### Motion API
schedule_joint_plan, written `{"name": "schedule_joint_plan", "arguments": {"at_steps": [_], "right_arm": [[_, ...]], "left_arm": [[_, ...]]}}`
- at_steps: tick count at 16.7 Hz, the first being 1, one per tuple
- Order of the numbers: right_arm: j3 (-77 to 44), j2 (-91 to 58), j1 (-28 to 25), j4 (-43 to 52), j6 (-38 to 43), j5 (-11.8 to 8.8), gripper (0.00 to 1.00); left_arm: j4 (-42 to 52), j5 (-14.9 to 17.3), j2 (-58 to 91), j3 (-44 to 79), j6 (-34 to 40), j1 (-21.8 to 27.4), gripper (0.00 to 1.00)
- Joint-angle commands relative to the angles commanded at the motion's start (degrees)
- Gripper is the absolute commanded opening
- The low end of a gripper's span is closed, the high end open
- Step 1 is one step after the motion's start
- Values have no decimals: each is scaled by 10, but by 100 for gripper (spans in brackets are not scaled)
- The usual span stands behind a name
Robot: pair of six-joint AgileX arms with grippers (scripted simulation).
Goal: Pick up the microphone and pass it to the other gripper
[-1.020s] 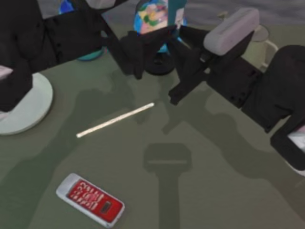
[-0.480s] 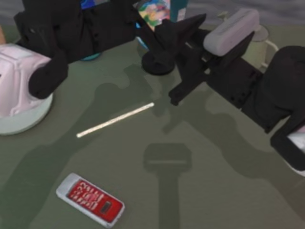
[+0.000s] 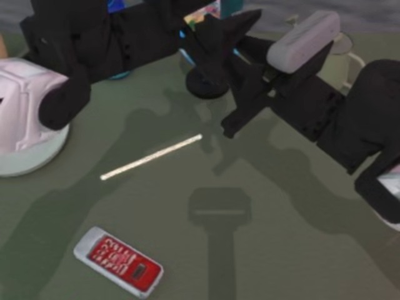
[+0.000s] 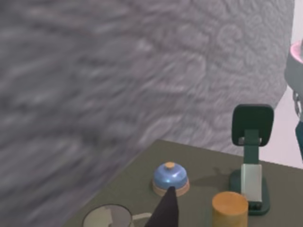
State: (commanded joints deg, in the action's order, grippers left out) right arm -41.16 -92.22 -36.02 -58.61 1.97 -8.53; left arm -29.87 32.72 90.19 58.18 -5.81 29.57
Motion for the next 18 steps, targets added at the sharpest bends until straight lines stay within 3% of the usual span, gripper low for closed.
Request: {"name": "schedule_joint_plan", "arguments": {"at_steps": [5, 14, 18], "right_arm": [[0, 0, 0, 0, 0, 0, 0], [0, 0, 0, 0, 0, 0, 0], [0, 0, 0, 0, 0, 0, 30]], "left_arm": [[0, 0, 0, 0, 0, 0, 2], [0, 0, 0, 0, 0, 0, 0], [0, 0, 0, 0, 0, 0, 0]]}}
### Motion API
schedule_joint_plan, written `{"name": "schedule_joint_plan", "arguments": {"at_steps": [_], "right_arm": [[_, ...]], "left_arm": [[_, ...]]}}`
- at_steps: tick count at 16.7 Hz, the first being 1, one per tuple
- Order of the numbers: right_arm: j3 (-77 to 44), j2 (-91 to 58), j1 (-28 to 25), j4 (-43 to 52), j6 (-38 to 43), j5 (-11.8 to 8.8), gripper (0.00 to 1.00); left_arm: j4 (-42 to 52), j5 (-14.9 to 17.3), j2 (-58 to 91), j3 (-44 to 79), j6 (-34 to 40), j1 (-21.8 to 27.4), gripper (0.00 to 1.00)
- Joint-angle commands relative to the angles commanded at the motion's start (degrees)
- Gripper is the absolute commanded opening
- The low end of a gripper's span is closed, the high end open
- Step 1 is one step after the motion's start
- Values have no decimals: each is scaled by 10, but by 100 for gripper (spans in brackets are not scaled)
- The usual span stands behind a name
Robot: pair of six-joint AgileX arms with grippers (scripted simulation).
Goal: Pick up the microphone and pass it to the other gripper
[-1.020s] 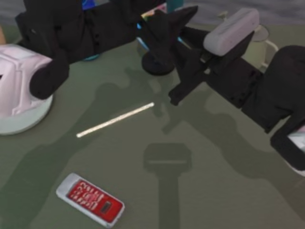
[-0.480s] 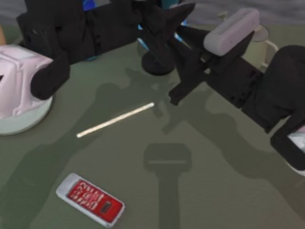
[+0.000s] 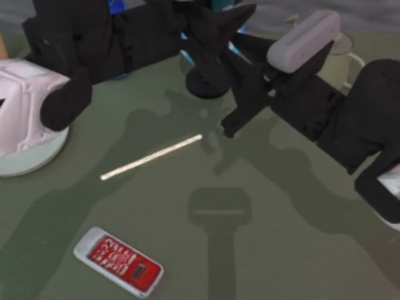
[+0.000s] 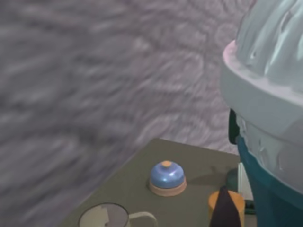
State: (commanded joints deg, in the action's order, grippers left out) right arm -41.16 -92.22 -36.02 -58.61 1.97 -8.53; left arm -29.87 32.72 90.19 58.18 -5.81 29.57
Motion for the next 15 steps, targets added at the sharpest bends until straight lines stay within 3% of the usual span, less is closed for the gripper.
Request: {"name": "schedule_joint_plan", "arguments": {"at_steps": [9, 15], "right_arm": [[0, 0, 0, 0, 0, 0, 98], [0, 0, 0, 0, 0, 0, 100]], "left_arm": [[0, 0, 0, 0, 0, 0, 0], [0, 0, 0, 0, 0, 0, 0]]}}
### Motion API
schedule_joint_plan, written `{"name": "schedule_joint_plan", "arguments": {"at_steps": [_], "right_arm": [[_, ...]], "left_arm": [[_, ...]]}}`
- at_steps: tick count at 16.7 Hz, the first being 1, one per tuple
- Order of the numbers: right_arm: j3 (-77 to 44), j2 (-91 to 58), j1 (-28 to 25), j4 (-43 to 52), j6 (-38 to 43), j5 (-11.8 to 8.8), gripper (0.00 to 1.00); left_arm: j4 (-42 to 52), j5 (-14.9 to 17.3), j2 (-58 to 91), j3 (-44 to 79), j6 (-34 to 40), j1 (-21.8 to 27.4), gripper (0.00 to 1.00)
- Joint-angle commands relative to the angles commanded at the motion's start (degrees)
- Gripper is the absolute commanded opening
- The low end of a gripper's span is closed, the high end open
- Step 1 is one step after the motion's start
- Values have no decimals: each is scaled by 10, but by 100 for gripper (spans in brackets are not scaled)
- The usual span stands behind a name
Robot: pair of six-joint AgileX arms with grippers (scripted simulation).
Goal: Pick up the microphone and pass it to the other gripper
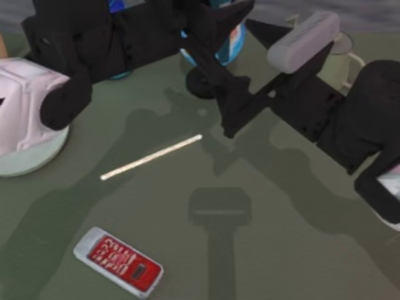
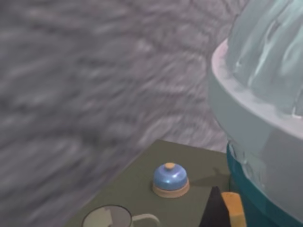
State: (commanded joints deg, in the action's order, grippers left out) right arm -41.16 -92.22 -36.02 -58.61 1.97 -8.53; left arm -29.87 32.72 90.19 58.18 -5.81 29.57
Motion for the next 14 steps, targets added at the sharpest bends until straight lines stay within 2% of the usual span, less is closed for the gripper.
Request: {"name": "schedule_joint_plan", "arguments": {"at_steps": [5, 11, 14], "right_arm": [[11, 6, 3, 0, -2, 0, 100], [129, 115, 18, -6, 1, -20, 100], [154, 141, 21, -10, 2, -25, 100]], "left_arm": [[1, 4, -5, -1, -2, -6, 0], [6, 64, -39, -32, -4, -75, 0], [7, 78, -47, -40, -5, -93, 0]]}}
